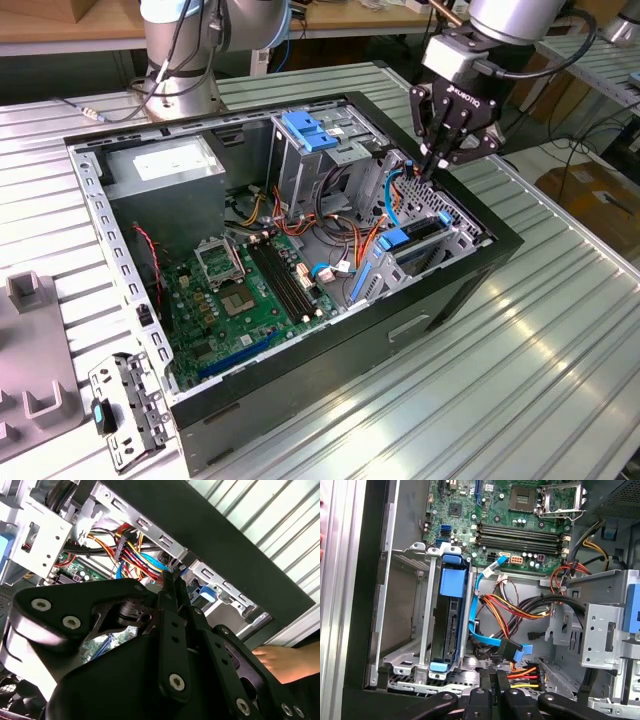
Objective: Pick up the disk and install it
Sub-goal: 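Insert the first disk wire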
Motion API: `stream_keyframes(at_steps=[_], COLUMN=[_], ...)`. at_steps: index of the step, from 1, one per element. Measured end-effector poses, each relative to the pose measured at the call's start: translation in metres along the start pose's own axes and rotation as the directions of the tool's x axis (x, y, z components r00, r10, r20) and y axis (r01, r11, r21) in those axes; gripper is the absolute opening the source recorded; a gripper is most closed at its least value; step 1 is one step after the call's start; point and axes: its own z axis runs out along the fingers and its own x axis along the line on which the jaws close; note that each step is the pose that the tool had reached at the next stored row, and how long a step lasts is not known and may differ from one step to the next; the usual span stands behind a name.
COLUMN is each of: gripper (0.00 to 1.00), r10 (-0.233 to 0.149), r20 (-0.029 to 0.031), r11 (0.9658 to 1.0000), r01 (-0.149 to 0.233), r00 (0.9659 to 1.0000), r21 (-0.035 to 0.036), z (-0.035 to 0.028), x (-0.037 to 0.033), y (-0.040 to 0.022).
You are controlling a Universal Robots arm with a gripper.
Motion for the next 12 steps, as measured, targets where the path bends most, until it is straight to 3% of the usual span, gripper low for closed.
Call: stream_keyframes(at_steps=[3,6,9,12], gripper=[0.16,0.16,0.16,0.16], r10=[0.003,0.005,0.005,0.005], r20=[0.0000,-0.0002,-0.0003,-0.0009], r11=[1.0000,1.0000,1.0000,1.0000], r01=[-0.003,-0.005,-0.005,-0.005], r00=[1.0000,1.0000,1.0000,1.0000], r21=[0.0009,0.0013,0.0034,0.0067], z=[0.0000,0.0004,0.0026,0.0053], x=[-0.0006,0.0003,0.0117,0.0182], y=[0.0060,0.0069,0.0096,0.0118])
